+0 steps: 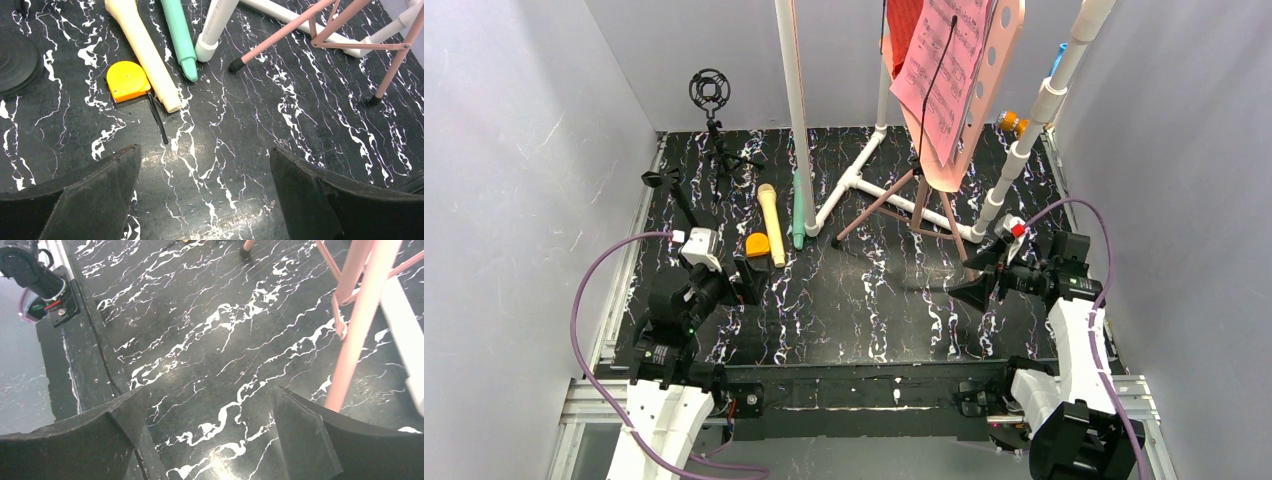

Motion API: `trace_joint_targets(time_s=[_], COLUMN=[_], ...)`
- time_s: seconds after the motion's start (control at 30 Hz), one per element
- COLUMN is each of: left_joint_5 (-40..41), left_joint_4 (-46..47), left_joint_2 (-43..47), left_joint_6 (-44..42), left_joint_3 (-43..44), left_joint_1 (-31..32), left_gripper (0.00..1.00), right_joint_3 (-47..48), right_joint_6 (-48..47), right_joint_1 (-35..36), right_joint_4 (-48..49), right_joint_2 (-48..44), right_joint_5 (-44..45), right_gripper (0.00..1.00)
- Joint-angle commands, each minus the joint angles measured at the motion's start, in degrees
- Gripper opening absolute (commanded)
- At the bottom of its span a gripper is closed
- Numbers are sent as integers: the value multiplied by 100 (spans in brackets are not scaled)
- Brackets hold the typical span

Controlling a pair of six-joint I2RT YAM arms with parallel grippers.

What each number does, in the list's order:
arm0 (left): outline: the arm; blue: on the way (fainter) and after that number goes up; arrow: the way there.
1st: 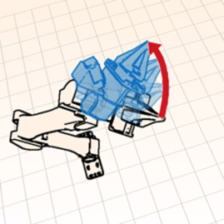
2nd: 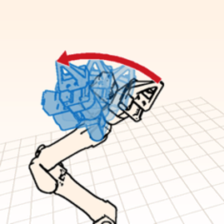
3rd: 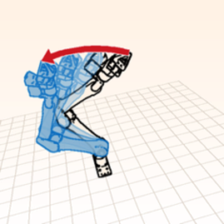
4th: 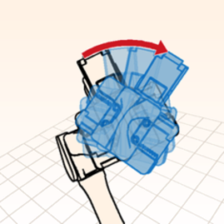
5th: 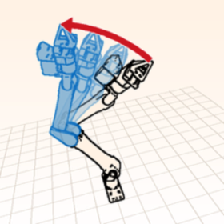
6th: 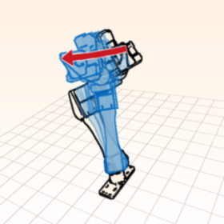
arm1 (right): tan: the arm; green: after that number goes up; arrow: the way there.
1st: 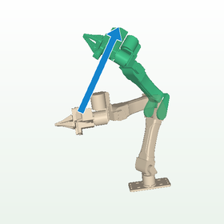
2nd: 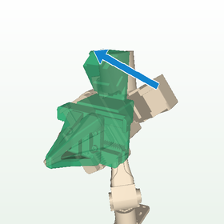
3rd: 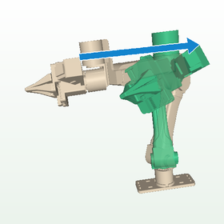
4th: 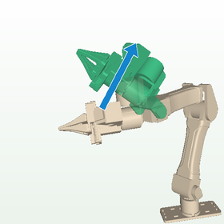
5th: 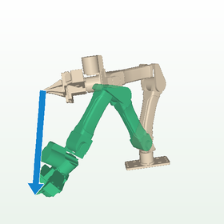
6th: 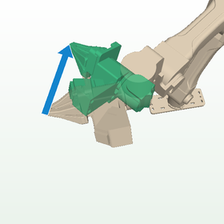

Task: Pack up the instrument practice props
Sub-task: Adjust the music stand at the center of the board.

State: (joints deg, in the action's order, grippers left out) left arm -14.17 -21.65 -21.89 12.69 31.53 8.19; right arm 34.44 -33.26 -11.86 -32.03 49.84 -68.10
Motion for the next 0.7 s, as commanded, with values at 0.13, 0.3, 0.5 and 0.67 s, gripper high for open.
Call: trace_joint_targets(time_s=[0.13, 0.3, 0.5, 0.67], left_joint_5=[43, 60, 10, -75], left_joint_4=[-254, -313, -296, -287], left_joint_2=[242, 264, 162, 65], left_joint_6=[-170, -162, -161, -161], left_joint_3=[11, 22, 29, 39], left_joint_1=[148, 149, 148, 148], left_gripper=[100, 100, 100, 100], right_joint_3=[1417, 2212, 3057, 3759], right_joint_6=[-1643, -1535, 1, 517], right_joint_1=[-133, -84, 413, 955], right_joint_4=[-1955, -1892, -623, 118], right_joint_2=[420, 850, 1371, 1860], right_joint_5=[342, 527, 706, 1050], right_gripper=[100, 100, 100, 100])
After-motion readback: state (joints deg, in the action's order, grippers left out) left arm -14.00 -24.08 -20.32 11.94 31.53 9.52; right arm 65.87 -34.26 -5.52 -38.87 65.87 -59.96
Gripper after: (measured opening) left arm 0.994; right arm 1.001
